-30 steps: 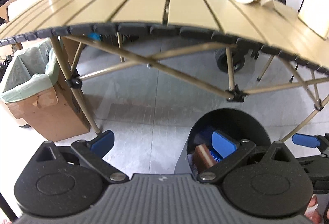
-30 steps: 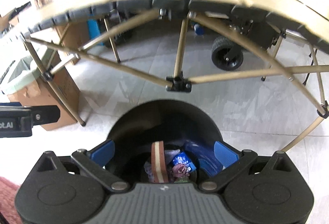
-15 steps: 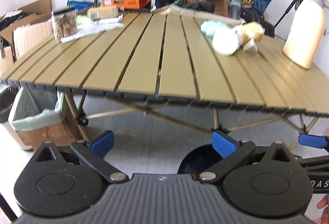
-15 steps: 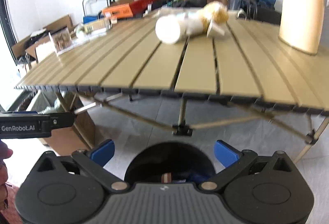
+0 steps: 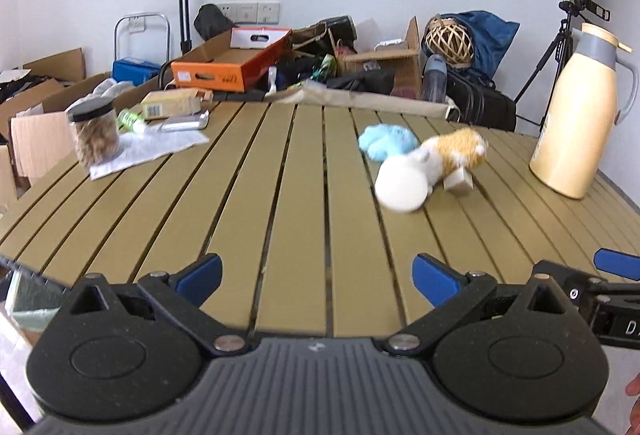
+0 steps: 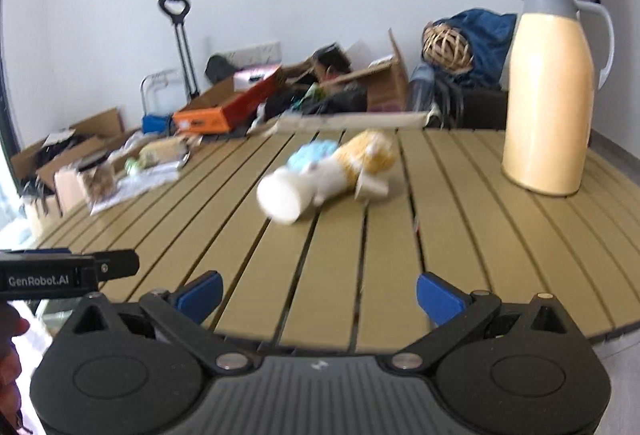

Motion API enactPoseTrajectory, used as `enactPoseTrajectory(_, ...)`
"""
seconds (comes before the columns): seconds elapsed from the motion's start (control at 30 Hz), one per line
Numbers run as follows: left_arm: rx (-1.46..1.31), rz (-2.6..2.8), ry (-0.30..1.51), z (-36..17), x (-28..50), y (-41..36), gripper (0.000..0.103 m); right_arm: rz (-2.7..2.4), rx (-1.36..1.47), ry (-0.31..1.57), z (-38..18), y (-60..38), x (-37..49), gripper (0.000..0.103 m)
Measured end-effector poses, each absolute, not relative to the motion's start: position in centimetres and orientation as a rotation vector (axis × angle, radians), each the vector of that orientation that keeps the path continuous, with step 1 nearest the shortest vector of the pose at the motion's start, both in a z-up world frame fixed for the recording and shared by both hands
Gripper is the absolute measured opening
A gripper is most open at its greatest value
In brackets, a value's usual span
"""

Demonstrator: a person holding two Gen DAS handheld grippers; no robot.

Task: Collect trash
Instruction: 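Move both tools back up toward the items on the table, then grasp the white foam piece with the left tool while the right grasps the white paper card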

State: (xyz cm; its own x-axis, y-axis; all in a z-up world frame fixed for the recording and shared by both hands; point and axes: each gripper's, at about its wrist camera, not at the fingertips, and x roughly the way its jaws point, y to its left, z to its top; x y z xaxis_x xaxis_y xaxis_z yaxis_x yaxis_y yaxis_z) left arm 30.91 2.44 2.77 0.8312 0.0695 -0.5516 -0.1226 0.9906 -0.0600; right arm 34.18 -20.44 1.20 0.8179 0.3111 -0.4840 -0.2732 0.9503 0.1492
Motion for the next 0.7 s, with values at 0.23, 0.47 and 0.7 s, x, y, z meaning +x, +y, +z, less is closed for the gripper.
enactPoseTrajectory(0.23, -0.090, 0.073, 0.564, 3.2, 35.1, 0.8, 0.103, 0.267, 0.096, 0.467, 1.6, -22.3, 38.2, 0.103)
enactPoseTrajectory(0.47, -0.060, 0.036, 0.556, 2.4, 39.7, -1.6, 0.103, 0.240, 0.120, 0.446, 1.0, -23.5, 42.2, 0.103)
enactPoseTrajectory(0.7, -0.033, 0.029, 0.571, 0.2, 44.4, -3.3, 0.103, 0.197, 0.138, 0.466, -1.0, -24.8, 46.3, 0.103)
